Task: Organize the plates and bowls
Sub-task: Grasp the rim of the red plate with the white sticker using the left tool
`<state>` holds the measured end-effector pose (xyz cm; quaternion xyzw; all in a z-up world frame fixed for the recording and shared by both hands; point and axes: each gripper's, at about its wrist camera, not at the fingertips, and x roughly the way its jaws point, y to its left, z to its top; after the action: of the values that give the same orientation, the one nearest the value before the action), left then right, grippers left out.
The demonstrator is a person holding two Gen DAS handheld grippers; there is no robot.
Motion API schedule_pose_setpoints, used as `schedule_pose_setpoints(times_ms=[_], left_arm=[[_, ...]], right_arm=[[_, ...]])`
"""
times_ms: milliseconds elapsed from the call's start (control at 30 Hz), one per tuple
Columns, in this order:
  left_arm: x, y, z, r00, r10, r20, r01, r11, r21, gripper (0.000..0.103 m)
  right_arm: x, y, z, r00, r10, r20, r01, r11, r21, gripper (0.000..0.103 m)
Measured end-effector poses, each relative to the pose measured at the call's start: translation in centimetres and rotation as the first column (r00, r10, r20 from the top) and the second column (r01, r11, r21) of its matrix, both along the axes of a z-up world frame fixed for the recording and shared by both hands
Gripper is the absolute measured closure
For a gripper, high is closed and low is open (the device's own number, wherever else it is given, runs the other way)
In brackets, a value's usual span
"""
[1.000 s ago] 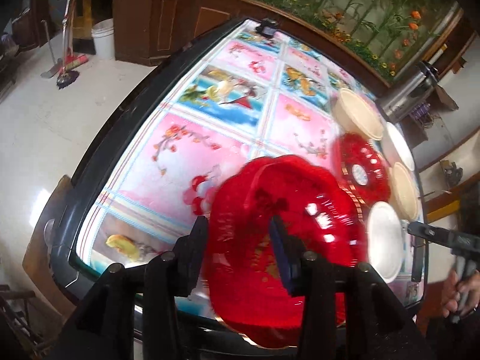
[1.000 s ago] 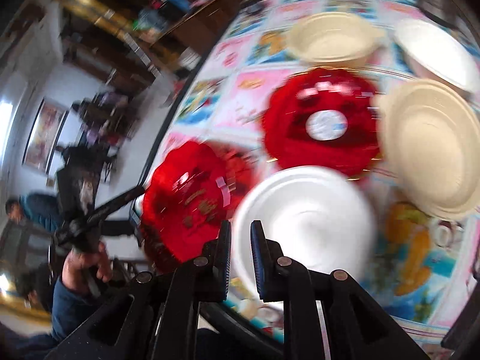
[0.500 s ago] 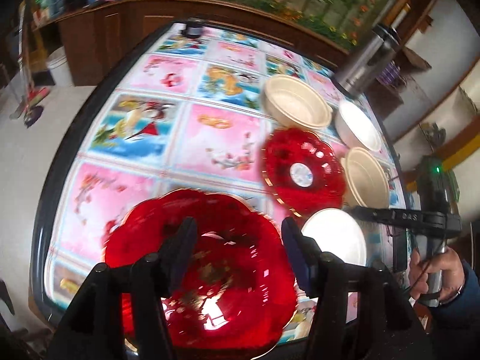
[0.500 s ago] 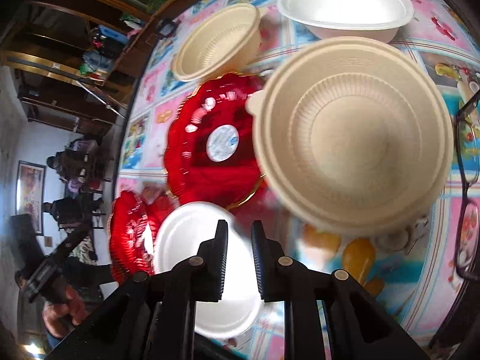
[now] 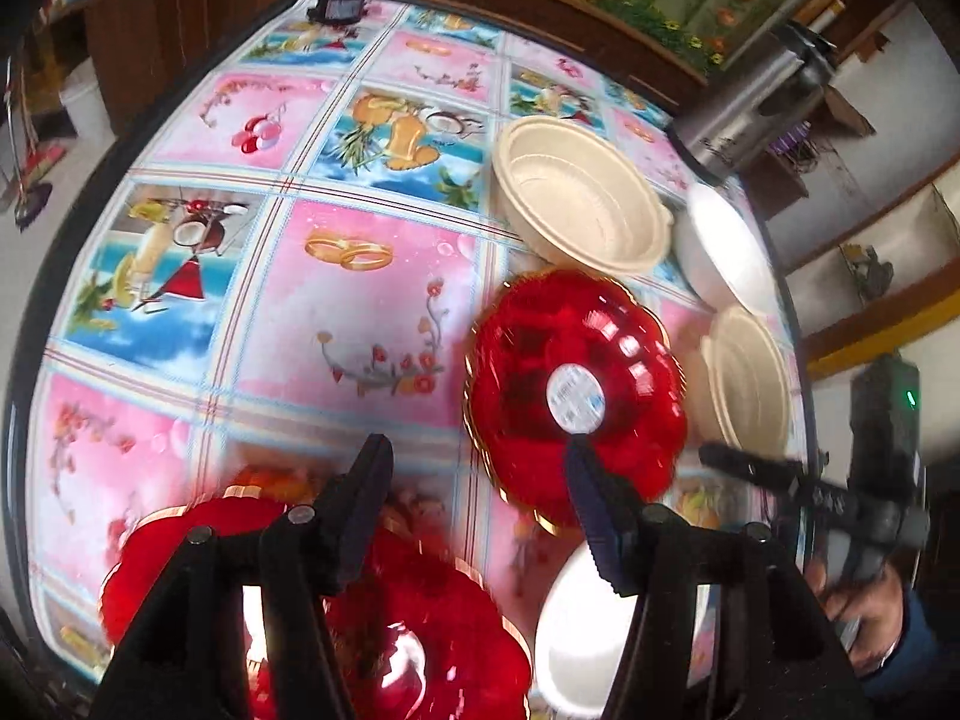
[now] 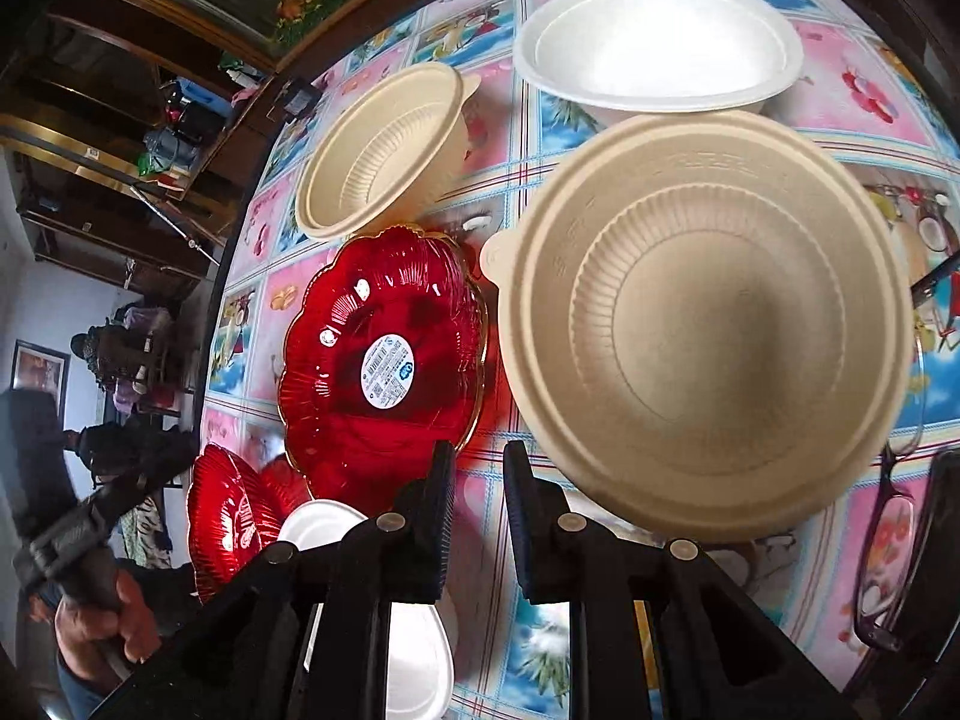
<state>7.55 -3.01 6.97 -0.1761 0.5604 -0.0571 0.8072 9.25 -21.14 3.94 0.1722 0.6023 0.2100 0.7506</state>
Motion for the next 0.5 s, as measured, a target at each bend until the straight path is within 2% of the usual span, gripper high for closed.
schedule_pose_setpoints(times_ms=[333,367,400,500], left_arm=[[4.4,-1.1,-3.7,0.998,-0.004,-0.059,0.005,1.0,0.027,0.045],[4.7,-1.3,-4.0,0.998,-0.008,-0.065,0.011,0.999,0.033,0.049],[4.9,-1.6,-4.5,0.997,-0.015,-0.072,0.018,0.999,0.04,0.059],[5.4,-1.9,-5.4,0.996,-0.019,-0.092,0.025,0.998,0.062,0.07]], right_arm=[[1.2,1.1,-0.6,1.0,0.009,-0.003,-0.009,1.0,-0.019,0.079],[1.3,1.3,-0.6,1.0,0.012,0.001,-0.012,1.0,-0.026,0.079],[1.4,1.4,-0.6,1.0,0.014,0.003,-0.014,0.999,-0.032,0.079],[1.5,1.7,-0.7,1.0,0.017,0.002,-0.017,0.999,-0.05,0.079]])
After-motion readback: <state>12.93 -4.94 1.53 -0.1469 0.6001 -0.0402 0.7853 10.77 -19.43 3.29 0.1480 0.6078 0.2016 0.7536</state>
